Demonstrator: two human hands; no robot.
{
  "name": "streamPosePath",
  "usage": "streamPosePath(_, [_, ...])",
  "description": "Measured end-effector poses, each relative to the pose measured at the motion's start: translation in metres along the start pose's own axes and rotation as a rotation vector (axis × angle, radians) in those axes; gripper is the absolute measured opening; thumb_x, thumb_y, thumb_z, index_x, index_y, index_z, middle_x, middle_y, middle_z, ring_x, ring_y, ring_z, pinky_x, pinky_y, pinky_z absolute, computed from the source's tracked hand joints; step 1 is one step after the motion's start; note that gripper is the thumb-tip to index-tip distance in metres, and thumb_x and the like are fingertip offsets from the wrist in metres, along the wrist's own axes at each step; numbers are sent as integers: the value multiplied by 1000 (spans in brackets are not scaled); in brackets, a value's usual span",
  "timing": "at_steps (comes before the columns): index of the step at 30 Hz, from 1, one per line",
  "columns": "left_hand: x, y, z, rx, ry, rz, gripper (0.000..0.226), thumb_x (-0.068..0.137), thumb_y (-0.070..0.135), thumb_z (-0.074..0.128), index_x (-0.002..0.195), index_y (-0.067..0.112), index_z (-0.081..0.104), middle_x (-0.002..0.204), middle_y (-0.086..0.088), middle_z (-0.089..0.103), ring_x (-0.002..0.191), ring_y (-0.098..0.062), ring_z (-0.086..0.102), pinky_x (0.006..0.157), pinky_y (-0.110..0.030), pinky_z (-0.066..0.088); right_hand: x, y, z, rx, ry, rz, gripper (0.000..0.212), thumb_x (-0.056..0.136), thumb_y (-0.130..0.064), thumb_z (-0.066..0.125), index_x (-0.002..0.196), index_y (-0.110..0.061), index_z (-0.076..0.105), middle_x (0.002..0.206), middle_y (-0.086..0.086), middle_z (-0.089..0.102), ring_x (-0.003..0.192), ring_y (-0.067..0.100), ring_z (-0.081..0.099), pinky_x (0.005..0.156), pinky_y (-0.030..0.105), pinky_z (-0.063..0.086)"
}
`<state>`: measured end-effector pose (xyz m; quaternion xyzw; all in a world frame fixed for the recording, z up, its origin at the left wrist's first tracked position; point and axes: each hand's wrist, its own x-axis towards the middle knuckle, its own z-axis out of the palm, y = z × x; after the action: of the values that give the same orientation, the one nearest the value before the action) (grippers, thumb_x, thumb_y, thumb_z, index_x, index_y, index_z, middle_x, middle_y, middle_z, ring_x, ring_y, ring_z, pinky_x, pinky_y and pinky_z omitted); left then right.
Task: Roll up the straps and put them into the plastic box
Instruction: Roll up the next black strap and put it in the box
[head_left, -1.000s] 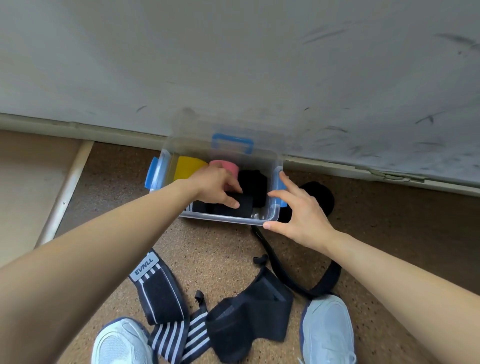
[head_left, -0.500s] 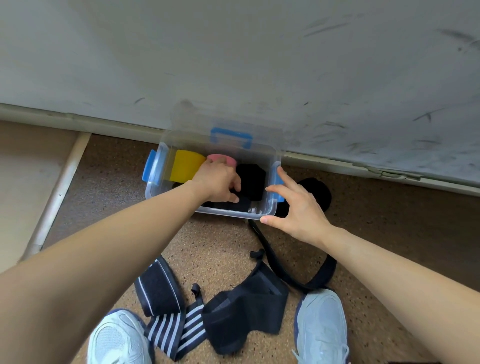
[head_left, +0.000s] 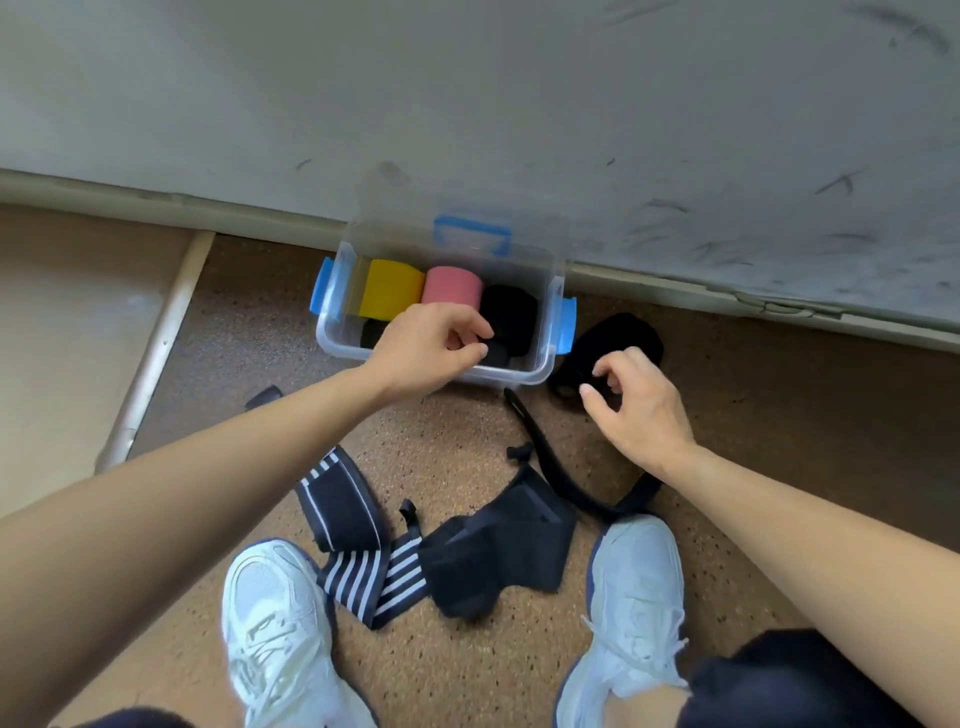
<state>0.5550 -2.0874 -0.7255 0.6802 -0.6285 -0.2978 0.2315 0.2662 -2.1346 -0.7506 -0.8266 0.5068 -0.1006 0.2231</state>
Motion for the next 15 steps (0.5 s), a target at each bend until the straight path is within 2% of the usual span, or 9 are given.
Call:
streamPosePath(2, [-28,6,1,42,-16,56,12,93,27,71,103,26,77,89,15,70,78,0,62,72,-27,51,-25,-1,13,-125,-117,-145,17,91,-32,68,95,-17,60,88,-5,51,82,18,54,74,42,53])
streamPosePath(4, [-54,5,6,122,-94,60,11,94,28,69,101,26,77,89,15,68,80,-4,61,74,-30,53,-43,-11,30,-166,-274,-273,19,90,-35,70,92,-19,61,87,-5,54,83,19,56,74,42,54])
streamPosePath(6, [-77,-5,12,186,-239,-20,13,95,35,67,103,28,75,90,16,68,82,-5,62,79,-34,55,-52,-34,46,-141,-443,-303,22,92,-42,68,99,-22,64,95,-7,58,93,16,58,81,35,53])
streamPosePath(8, [-98,-20,18,195,-385,-143,21,95,41,67,111,29,73,102,12,72,91,-7,65,86,-36,56,-58,-55,63,-86,-614,-267,36,92,-49,68,116,-24,64,112,-7,60,111,14,55,92,30,49])
streamPosePath(9, [-108,-28,22,191,-419,-204,26,95,43,67,117,28,70,111,8,72,99,-10,65,90,-35,54,-61,-64,70,-69,-674,-270,46,90,-52,69,127,-25,62,123,-7,59,120,14,51,99,31,46])
streamPosePath(11, [-127,-45,29,246,-383,-280,40,94,44,67,130,26,64,131,0,64,118,-19,58,101,-37,48,-67,-75,85,-84,-760,-305,63,87,-57,70,141,-29,54,137,-6,56,128,17,42,108,39,40])
streamPosePath(13, [-144,-61,32,372,-350,-341,52,93,50,67,139,30,57,145,-4,51,133,-29,44,110,-44,41,-75,-80,99,-128,-868,-292,66,87,-60,68,144,-33,50,134,-3,57,126,21,41,108,45,36])
streamPosePath(15, [-157,-74,31,464,-394,-418,58,91,54,67,144,36,51,155,-4,40,142,-34,32,113,-52,38,-83,-81,107,-164,-966,-230,58,88,-59,68,139,-35,54,122,-1,56,120,23,43,106,47,35])
